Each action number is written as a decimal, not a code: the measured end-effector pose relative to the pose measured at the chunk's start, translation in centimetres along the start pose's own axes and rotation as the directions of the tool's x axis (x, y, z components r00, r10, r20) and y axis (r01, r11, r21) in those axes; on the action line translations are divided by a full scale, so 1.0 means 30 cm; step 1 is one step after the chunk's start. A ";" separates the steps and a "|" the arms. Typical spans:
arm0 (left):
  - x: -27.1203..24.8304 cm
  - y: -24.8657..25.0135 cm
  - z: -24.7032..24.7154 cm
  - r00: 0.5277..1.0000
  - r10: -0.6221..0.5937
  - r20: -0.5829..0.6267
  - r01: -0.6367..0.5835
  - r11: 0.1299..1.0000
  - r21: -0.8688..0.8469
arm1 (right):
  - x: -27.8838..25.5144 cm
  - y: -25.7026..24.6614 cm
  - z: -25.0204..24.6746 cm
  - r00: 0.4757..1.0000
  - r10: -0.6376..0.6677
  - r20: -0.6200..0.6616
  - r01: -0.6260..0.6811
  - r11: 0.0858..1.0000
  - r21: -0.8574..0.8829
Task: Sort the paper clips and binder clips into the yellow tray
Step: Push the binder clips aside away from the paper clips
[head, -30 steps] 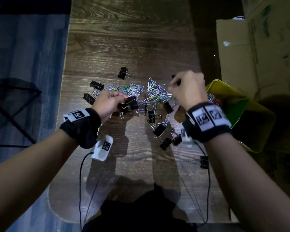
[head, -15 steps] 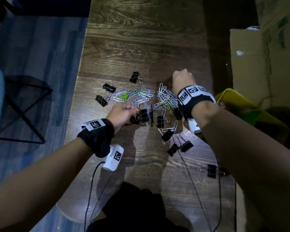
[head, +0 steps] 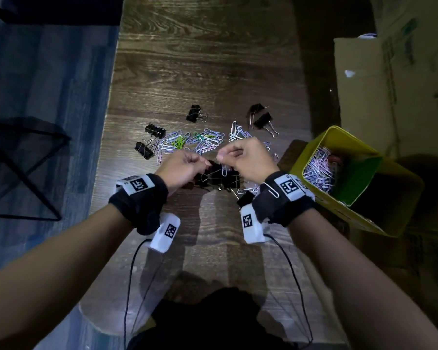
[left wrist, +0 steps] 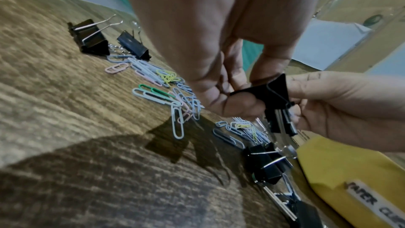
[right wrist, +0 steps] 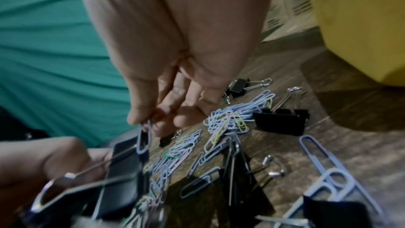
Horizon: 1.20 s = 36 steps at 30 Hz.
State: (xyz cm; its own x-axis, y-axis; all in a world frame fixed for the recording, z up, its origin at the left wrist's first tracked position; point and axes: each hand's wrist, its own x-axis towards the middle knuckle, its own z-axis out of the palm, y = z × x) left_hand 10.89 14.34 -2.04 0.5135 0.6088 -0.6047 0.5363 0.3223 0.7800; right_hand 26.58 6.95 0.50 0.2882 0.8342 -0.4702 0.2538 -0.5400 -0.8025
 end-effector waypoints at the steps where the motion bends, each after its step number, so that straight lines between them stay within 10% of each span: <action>1: -0.009 0.008 -0.002 0.999 0.016 0.037 -0.019 0.997 0.080 | -0.005 0.000 -0.006 0.999 0.009 -0.037 -0.006 0.996 0.086; 5: -0.003 0.039 -0.022 0.997 0.046 0.065 -0.060 0.969 0.242 | -0.009 0.005 -0.066 0.941 0.044 -0.334 0.058 0.956 0.289; 9: 0.107 0.141 -0.045 0.980 0.144 -0.137 -0.123 0.981 0.152 | -0.013 0.045 -0.116 0.877 0.035 -0.479 -0.042 0.999 -0.005; 15: 0.278 0.292 -0.005 0.935 0.307 -0.178 -0.158 0.810 0.565 | -0.086 0.089 -0.087 0.955 0.102 -0.279 -0.190 0.932 -0.309; 24: 0.229 0.263 0.020 0.820 0.563 0.105 -0.451 0.521 0.724 | -0.166 0.195 -0.033 0.889 0.019 -0.458 -0.151 0.956 -0.253; 30: 0.027 0.055 0.148 0.831 0.280 0.480 -0.550 0.285 0.785 | -0.181 0.210 -0.035 0.904 0.122 -0.411 -0.193 0.972 -0.136; 36: 0.009 -0.011 0.186 0.821 0.418 0.389 -0.548 0.387 0.742 | -0.189 0.240 -0.011 0.919 0.037 -0.393 -0.190 0.914 -0.360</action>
State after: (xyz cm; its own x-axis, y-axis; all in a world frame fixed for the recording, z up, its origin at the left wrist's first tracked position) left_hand 14.59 10.36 -3.35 0.9060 0.3531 -0.2334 0.4232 -0.7462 0.5139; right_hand 27.09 -1.71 -2.50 0.6368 0.7027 -0.3173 0.5090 -0.6923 -0.5115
